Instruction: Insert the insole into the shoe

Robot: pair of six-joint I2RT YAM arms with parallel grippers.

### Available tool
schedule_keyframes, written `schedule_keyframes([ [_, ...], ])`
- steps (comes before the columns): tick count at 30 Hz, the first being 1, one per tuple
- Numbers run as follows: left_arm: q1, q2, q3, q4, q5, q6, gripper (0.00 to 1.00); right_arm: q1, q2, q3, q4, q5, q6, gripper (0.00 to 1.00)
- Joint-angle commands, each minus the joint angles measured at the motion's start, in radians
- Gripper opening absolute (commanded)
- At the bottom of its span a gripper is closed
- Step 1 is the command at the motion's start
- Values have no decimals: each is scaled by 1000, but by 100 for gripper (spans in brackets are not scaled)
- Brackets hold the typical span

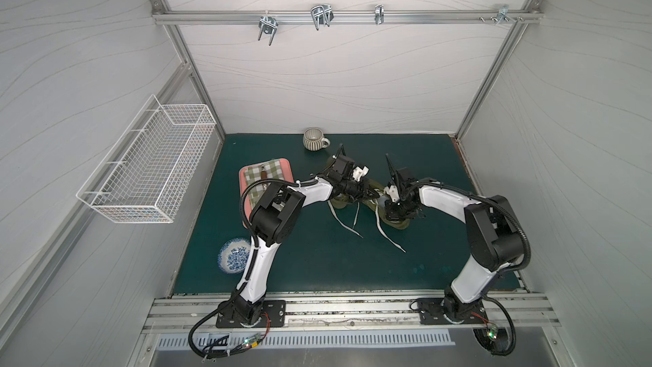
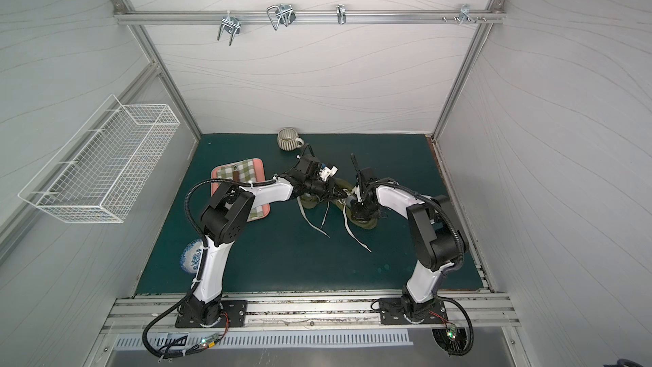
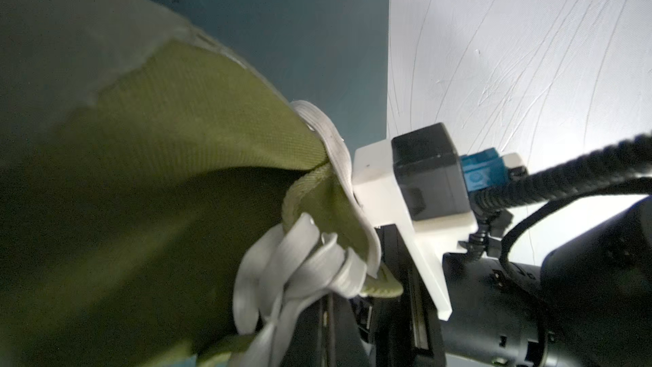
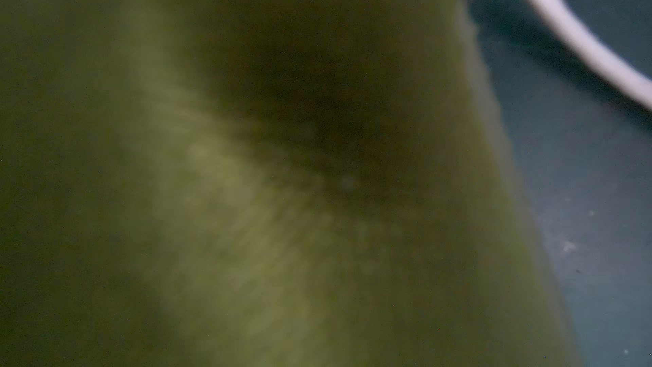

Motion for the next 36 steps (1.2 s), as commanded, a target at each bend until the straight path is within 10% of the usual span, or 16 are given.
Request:
schedule_keyframes([
  [1, -5, -39, -6, 14, 0, 8, 0, 39, -37, -2, -49, 69, 44, 0],
  [8, -5, -33, -38, 48, 3, -4, 0, 54, -151, 44, -90, 194, 60, 0],
  [21, -5, -28, 4, 45, 22, -13, 0, 74, 90, -40, 105, -8, 162, 0],
  [36, -10, 4, 22, 86, 36, -46, 0, 49, -7, -58, 195, 303, 224, 0],
])
